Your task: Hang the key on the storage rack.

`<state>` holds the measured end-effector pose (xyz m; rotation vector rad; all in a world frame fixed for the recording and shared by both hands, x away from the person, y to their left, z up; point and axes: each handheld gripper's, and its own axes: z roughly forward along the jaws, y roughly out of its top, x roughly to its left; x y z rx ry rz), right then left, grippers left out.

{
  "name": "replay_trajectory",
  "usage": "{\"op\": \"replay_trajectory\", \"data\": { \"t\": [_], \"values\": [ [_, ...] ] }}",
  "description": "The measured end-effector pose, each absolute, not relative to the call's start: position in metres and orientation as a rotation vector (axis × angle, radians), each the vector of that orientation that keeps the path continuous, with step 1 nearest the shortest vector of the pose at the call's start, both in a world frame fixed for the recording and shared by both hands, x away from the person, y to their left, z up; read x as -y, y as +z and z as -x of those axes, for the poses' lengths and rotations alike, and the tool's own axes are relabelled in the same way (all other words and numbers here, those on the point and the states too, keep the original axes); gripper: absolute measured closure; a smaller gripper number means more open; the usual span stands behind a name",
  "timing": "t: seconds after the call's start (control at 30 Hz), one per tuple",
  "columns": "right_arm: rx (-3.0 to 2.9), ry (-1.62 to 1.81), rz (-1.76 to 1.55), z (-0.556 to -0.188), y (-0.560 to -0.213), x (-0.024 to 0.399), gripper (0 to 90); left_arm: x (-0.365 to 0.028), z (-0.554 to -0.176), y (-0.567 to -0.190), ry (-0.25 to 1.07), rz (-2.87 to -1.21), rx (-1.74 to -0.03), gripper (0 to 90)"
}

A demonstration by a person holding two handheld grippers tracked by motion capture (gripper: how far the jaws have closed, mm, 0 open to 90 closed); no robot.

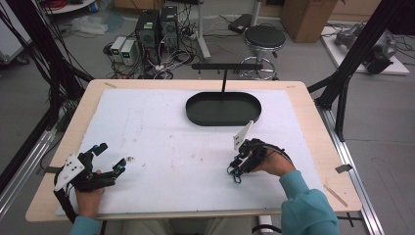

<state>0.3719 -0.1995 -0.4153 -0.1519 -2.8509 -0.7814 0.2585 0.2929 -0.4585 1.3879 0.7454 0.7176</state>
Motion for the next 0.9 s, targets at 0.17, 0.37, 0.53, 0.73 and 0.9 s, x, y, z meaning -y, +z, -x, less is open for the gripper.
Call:
{"op": "replay_trajectory", "data": {
  "t": [0.17, 0.37, 0.53, 0.73, 0.9],
  "values": [
    [2.855, -0.756, 0.155, -0.3707, -0.4136, 0.2005, 74.2, -0.2929, -0.2584, -0.4585, 0.718, -1.388, -0.745, 9.4],
    [2.855, -0.761, 0.154, -0.3709, -0.4129, 0.201, 77.6, -0.293, -0.2584, -0.4585, 0.719, -1.39, -0.745, 9.4],
    [2.863, -0.758, 0.145, -0.3709, -0.4125, 0.2019, 82.4, -0.293, -0.2584, -0.4585, 0.719, -1.39, -0.745, 9.4],
    [2.866, -0.763, 0.138, -0.3713, -0.4124, 0.2025, 87.1, -0.2928, -0.2585, -0.4585, 0.716, -1.387, -0.745, 9.4],
    [2.865, -0.744, 0.155, -0.3706, -0.4127, 0.2019, 87.4, -0.2926, -0.2584, -0.4585, 0.717, -1.387, -0.746, 9.4]
  ]
}}
